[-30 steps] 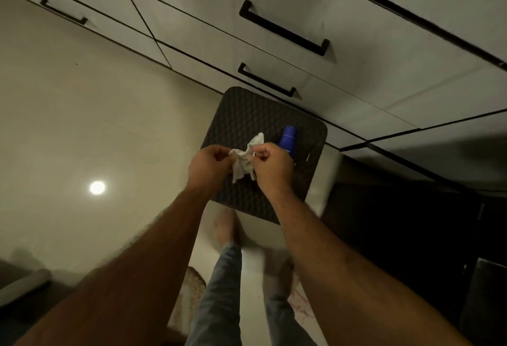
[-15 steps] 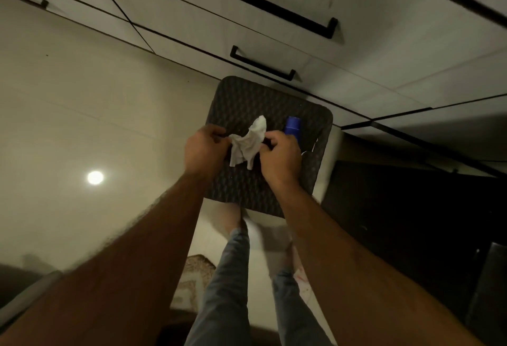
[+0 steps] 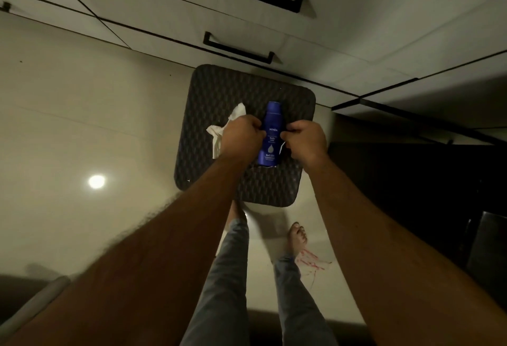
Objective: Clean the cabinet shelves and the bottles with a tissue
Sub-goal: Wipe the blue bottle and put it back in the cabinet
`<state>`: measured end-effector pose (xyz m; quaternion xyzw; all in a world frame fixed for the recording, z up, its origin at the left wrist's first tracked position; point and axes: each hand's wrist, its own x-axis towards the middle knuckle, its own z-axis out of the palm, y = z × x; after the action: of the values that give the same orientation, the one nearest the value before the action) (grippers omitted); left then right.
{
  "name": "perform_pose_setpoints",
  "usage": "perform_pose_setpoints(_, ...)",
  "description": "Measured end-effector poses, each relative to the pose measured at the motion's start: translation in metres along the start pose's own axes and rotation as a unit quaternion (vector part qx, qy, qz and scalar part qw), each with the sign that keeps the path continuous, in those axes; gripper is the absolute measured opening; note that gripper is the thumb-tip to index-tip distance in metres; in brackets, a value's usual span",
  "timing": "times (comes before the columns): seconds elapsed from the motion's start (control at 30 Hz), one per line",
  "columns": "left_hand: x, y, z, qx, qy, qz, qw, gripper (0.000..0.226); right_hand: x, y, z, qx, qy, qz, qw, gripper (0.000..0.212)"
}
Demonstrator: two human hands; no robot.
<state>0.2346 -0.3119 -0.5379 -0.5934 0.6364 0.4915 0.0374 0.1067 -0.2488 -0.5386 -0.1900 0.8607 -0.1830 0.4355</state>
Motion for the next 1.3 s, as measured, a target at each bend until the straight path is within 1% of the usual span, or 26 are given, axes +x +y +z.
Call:
perform_pose_setpoints(0.1,0.006,0.000,0.005,0.024,-0.025,-0.016,0.999,0.031,0.000,0.000,0.006,-0.010,-0.031,-0.014,0.999,0.024)
perform_pose_setpoints(0.17,0.007,0.001,0.006,0.021,-0.041,-0.022,0.999,0.033,-0.001,0.000,0.008,-0.005,-0.033,-0.020,0.999,0.023)
perform_pose_setpoints(0.23,0.005,0.003,0.005,0.006,-0.041,-0.026,0.999,0.035,-0.002,0.003,0.006,0.022,-0.031,-0.021,0.999,0.023)
perform_pose_setpoints(0.43,-0.023,0.021,0.003,-0.023,-0.014,0.020,0.999,0.036,-0.024,0.013,-0.020,0.127,-0.027,-0.040,0.991,0.024)
perform_pose_setpoints(0.67,-0.098,0.070,0.008,-0.111,0.023,0.046,0.992,0.035,-0.081,0.018,-0.087,0.147,-0.026,-0.110,0.983,0.022)
perform_pose_setpoints(0.73,-0.124,0.085,0.013,-0.126,0.037,0.062,0.989,0.033,-0.099,0.024,-0.110,0.154,-0.028,-0.140,0.978,0.021)
perform_pose_setpoints(0.9,-0.190,0.115,0.027,-0.155,0.047,0.110,0.981,0.029,-0.148,0.050,-0.161,0.181,-0.010,-0.186,0.966,0.028)
perform_pose_setpoints(1.03,-0.248,0.136,0.038,-0.170,0.054,0.137,0.975,0.024,-0.194,0.070,-0.198,0.191,0.005,-0.213,0.958,0.031)
perform_pose_setpoints(1.17,-0.287,0.155,0.049,-0.173,0.053,0.164,0.970,0.026,-0.230,0.086,-0.224,0.208,0.037,-0.236,0.948,0.026)
perform_pose_setpoints(1.3,-0.315,0.165,0.070,-0.153,0.060,0.197,0.966,0.028,-0.255,0.113,-0.242,0.233,0.061,-0.232,0.942,0.026)
